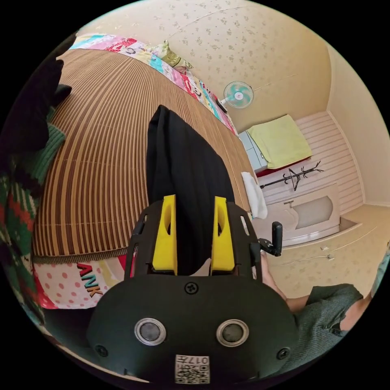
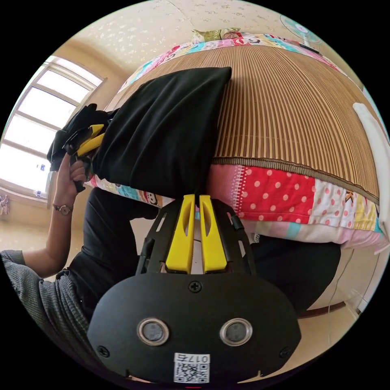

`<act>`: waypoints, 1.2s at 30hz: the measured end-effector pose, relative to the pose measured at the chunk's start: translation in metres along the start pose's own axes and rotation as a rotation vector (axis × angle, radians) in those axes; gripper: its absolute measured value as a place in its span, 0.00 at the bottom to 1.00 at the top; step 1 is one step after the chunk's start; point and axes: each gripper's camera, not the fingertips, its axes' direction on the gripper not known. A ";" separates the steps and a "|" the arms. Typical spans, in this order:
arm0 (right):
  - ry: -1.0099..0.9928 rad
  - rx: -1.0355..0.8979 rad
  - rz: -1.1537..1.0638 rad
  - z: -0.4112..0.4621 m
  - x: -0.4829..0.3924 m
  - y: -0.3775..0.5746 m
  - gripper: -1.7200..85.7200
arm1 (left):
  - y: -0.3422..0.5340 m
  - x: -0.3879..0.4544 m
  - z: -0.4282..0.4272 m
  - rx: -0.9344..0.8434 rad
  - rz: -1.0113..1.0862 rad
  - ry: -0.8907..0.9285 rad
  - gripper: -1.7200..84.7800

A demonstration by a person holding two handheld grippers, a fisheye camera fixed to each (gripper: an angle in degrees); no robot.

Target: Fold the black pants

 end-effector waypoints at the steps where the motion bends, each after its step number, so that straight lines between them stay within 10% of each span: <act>1: 0.000 0.002 0.001 -0.001 0.000 0.000 0.04 | -0.005 -0.004 0.001 -0.005 -0.022 0.005 0.16; 10: -0.010 0.023 0.004 -0.008 0.002 0.002 0.04 | -0.045 -0.038 0.002 0.050 -0.065 0.259 0.19; 17: -0.029 0.031 -0.006 -0.015 0.007 0.004 0.04 | -0.046 -0.057 0.002 -0.239 0.134 0.523 0.20; 24: -0.049 0.038 0.006 -0.023 0.011 0.005 0.04 | -0.020 -0.010 -0.011 -0.422 0.400 0.261 0.17; 27: -0.038 0.049 0.012 -0.027 0.010 0.007 0.04 | -0.007 0.001 -0.026 -0.267 0.342 -0.015 0.06; 32: -0.119 0.151 0.041 -0.069 0.015 0.022 0.04 | 0.002 -0.060 -0.073 -0.063 0.145 0.457 0.03; 36: -0.022 0.193 0.029 -0.086 0.014 0.029 0.04 | 0.024 -0.099 -0.077 -0.002 -0.015 0.387 0.02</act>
